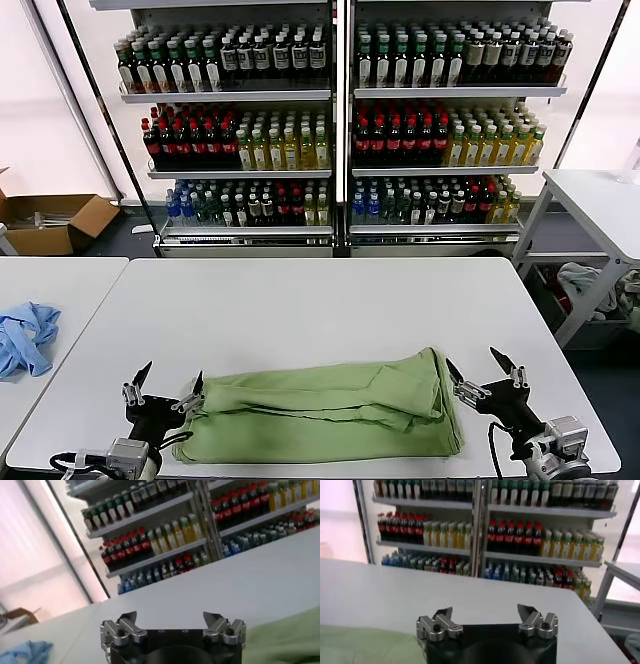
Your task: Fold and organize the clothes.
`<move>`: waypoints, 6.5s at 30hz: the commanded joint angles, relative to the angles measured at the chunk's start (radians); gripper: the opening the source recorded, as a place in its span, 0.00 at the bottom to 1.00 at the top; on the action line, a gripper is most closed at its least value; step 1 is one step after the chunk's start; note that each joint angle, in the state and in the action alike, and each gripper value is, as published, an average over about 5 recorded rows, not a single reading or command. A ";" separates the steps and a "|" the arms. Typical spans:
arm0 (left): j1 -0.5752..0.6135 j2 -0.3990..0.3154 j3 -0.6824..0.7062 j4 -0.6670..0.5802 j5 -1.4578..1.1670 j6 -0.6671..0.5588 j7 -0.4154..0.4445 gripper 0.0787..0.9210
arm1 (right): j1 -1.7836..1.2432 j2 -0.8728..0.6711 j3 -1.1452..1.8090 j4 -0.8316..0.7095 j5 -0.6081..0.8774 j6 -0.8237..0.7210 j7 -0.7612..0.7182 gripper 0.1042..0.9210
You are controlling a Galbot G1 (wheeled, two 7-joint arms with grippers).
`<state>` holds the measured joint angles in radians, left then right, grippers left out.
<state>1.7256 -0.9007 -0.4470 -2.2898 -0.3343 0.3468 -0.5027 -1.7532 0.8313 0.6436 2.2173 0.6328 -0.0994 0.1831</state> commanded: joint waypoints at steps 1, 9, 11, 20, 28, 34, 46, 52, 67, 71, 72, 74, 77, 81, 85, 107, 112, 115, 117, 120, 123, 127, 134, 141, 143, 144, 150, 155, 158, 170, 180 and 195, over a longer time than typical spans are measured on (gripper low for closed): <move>0.038 -0.083 0.033 0.078 -0.083 -0.221 -0.056 0.88 | -0.053 0.043 0.034 -0.094 0.029 0.319 -0.029 0.88; 0.065 -0.111 0.059 0.139 -0.068 -0.343 -0.076 0.88 | -0.150 0.080 0.121 -0.120 0.068 0.460 -0.066 0.88; 0.063 -0.119 0.065 0.149 -0.074 -0.345 -0.077 0.88 | -0.154 0.097 0.138 -0.120 0.059 0.467 -0.046 0.88; 0.037 -0.142 0.123 0.182 -0.108 -0.334 -0.066 0.88 | -0.165 0.112 0.212 -0.129 0.048 0.451 0.024 0.88; -0.001 -0.142 0.164 0.197 -0.159 -0.318 -0.019 0.88 | -0.153 0.114 0.215 -0.138 0.054 0.436 0.027 0.88; -0.049 -0.137 0.153 0.224 -0.264 -0.273 0.003 0.88 | -0.143 0.117 0.204 -0.142 0.053 0.436 0.025 0.88; -0.071 -0.149 0.176 0.250 -0.318 -0.269 0.016 0.87 | -0.134 0.123 0.196 -0.141 0.053 0.436 0.023 0.88; -0.072 -0.151 0.203 0.255 -0.241 -0.313 0.026 0.70 | -0.128 0.125 0.194 -0.139 0.053 0.435 0.024 0.88; -0.080 -0.135 0.186 0.237 -0.174 -0.347 0.031 0.19 | -0.100 0.132 0.158 -0.133 0.045 0.428 0.027 0.88; -0.103 -0.107 0.120 0.204 -0.206 -0.335 0.023 0.07 | -0.092 0.131 0.153 -0.130 0.043 0.422 0.028 0.88; -0.109 -0.097 0.099 0.198 -0.218 -0.331 0.022 0.05 | -0.091 0.131 0.153 -0.128 0.043 0.420 0.029 0.88; -0.116 -0.073 0.051 0.191 -0.241 -0.324 0.022 0.04 | -0.088 0.130 0.154 -0.124 0.043 0.417 0.029 0.88; -0.109 -0.039 -0.039 0.188 -0.277 -0.318 0.027 0.04 | -0.088 0.129 0.155 -0.121 0.043 0.416 0.030 0.88; -0.096 -0.013 -0.176 0.187 -0.333 -0.294 0.024 0.04 | -0.088 0.126 0.156 -0.120 0.044 0.416 0.031 0.88; -0.071 -0.004 -0.344 0.188 -0.368 -0.267 0.014 0.04 | -0.087 0.123 0.156 -0.119 0.044 0.416 0.031 0.88; -0.126 -0.088 0.004 0.039 -0.104 -0.247 0.091 0.04 | -0.069 0.136 0.128 -0.115 0.032 0.411 0.035 0.88; -0.161 -0.108 0.109 0.064 -0.051 -0.217 0.106 0.04 | -0.065 0.141 0.122 -0.113 0.027 0.410 0.035 0.88; -0.191 -0.132 0.153 0.082 -0.010 -0.212 0.106 0.04 | -0.060 0.139 0.121 -0.113 0.027 0.407 0.036 0.88; -0.211 -0.149 0.181 0.091 0.009 -0.205 0.107 0.04 | -0.058 0.139 0.117 -0.114 0.023 0.406 0.036 0.88; -0.229 -0.165 0.228 0.110 0.039 -0.197 0.115 0.04 | -0.060 0.138 0.111 -0.116 0.018 0.408 0.035 0.88; -0.245 -0.183 0.278 0.140 0.091 -0.194 0.124 0.04 | -0.059 0.136 0.111 -0.120 0.017 0.409 0.034 0.88; -0.259 -0.205 0.329 0.186 0.156 -0.181 0.131 0.04 | -0.058 0.136 0.114 -0.119 0.017 0.411 0.032 0.88; -0.269 -0.199 0.353 0.249 0.207 -0.180 0.141 0.04 | -0.061 0.138 0.116 -0.115 0.017 0.416 0.029 0.88; -0.302 -0.196 0.373 0.290 0.277 -0.198 0.146 0.06 | -0.053 0.144 0.104 -0.115 0.011 0.415 0.027 0.88; -0.309 -0.191 0.377 0.296 0.309 -0.210 0.148 0.10 | -0.053 0.146 0.103 -0.115 0.009 0.415 0.027 0.88; -0.309 -0.188 0.378 0.293 0.322 -0.214 0.150 0.14 | -0.054 0.146 0.103 -0.116 0.009 0.416 0.027 0.88; -0.287 -0.164 0.402 0.212 0.348 -0.245 0.179 0.34 | -0.050 0.147 0.103 -0.117 0.008 0.415 0.028 0.88; -0.270 -0.163 0.439 0.141 0.352 -0.281 0.188 0.51 | -0.039 0.152 0.093 -0.118 0.004 0.412 0.029 0.88; -0.249 -0.163 0.454 0.085 0.341 -0.305 0.198 0.61 | -0.037 0.153 0.090 -0.120 0.003 0.412 0.029 0.88; -0.188 -0.080 0.161 0.089 0.079 -0.220 0.173 0.88 | -0.037 0.145 0.094 -0.120 0.008 0.417 0.029 0.88; -0.153 -0.030 -0.137 0.216 -0.237 -0.070 0.147 0.88 | -0.037 0.140 0.104 -0.117 0.012 0.413 0.031 0.88; -0.201 -0.051 -0.057 0.361 -0.294 -0.050 0.204 0.88 | -0.048 0.142 0.115 -0.109 0.010 0.407 0.031 0.88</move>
<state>1.5296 -0.9564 -0.4750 -2.0125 -0.5185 0.2581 -0.3184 -1.7984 0.9728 0.7565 2.1068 0.6432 0.3078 0.2141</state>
